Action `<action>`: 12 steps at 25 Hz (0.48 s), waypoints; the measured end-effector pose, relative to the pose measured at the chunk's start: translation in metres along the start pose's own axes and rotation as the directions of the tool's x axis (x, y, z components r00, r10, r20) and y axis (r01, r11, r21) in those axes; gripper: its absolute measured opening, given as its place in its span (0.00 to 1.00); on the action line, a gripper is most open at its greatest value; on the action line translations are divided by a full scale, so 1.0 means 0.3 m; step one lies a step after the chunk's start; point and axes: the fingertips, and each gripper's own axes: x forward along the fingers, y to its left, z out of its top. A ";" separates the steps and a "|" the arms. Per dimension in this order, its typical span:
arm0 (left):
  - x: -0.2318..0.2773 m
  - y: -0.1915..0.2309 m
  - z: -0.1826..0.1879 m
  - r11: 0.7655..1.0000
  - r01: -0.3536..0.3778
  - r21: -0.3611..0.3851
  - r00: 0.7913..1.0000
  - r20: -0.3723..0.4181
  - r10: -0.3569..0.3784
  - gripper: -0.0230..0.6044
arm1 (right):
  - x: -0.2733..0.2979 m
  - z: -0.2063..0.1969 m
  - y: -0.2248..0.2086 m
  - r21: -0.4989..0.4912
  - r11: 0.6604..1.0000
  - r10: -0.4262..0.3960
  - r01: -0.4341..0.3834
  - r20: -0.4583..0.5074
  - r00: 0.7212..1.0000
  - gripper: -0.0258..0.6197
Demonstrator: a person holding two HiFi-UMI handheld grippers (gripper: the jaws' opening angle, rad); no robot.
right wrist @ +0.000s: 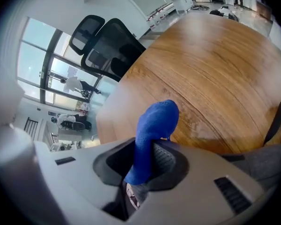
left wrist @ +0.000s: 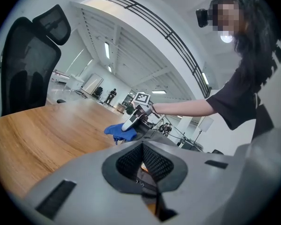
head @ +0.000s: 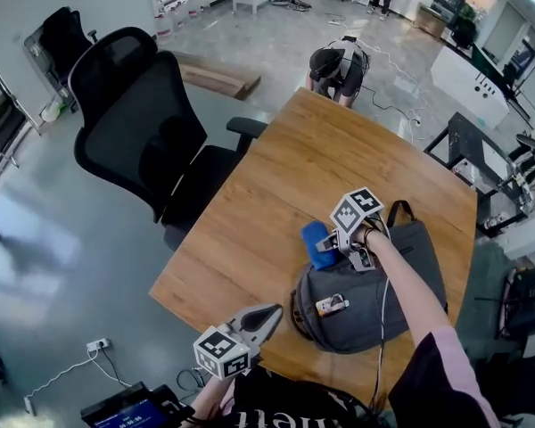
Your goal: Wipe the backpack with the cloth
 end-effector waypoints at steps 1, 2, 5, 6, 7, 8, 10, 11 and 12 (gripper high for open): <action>-0.003 0.009 0.001 1.000 -0.006 0.005 1.000 -0.001 0.006 0.03 | -0.005 0.001 -0.004 0.000 1.000 -0.002 0.002 0.004 1.000 0.16; -0.005 0.017 0.003 1.000 -0.011 0.010 1.000 -0.001 0.011 0.03 | -0.010 0.002 -0.009 -0.004 1.000 -0.005 0.005 0.007 1.000 0.16; -0.005 0.031 0.011 1.000 -0.011 0.018 1.000 0.002 0.011 0.03 | -0.034 -0.003 -0.033 -0.021 0.999 -0.025 0.025 0.013 1.000 0.16; -0.003 0.031 0.013 1.000 -0.009 0.018 1.000 0.002 0.009 0.03 | -0.046 -0.007 -0.045 -0.022 0.999 -0.035 0.035 0.016 0.999 0.16; 0.001 0.030 0.017 1.000 -0.007 0.018 1.000 0.001 0.007 0.03 | -0.062 -0.011 -0.061 -0.021 0.999 -0.048 0.048 0.018 0.999 0.16; 0.006 0.027 0.020 1.000 -0.004 0.017 1.000 0.000 0.004 0.03 | -0.082 -0.016 -0.079 -0.019 0.998 -0.064 0.064 0.019 0.998 0.16; 0.019 0.019 0.023 1.000 0.004 0.015 1.000 -0.007 -0.004 0.03 | -0.123 -0.024 -0.119 -0.015 0.995 -0.099 0.099 0.021 0.995 0.16; 0.026 0.016 0.021 1.000 0.009 0.015 1.000 -0.012 -0.009 0.03 | -0.142 -0.028 -0.138 -0.013 0.993 -0.115 0.115 0.022 0.993 0.16; 0.032 0.014 0.017 1.000 0.015 0.016 1.000 -0.017 -0.015 0.03 | -0.158 -0.032 -0.157 -0.010 0.992 -0.128 0.128 0.023 0.992 0.16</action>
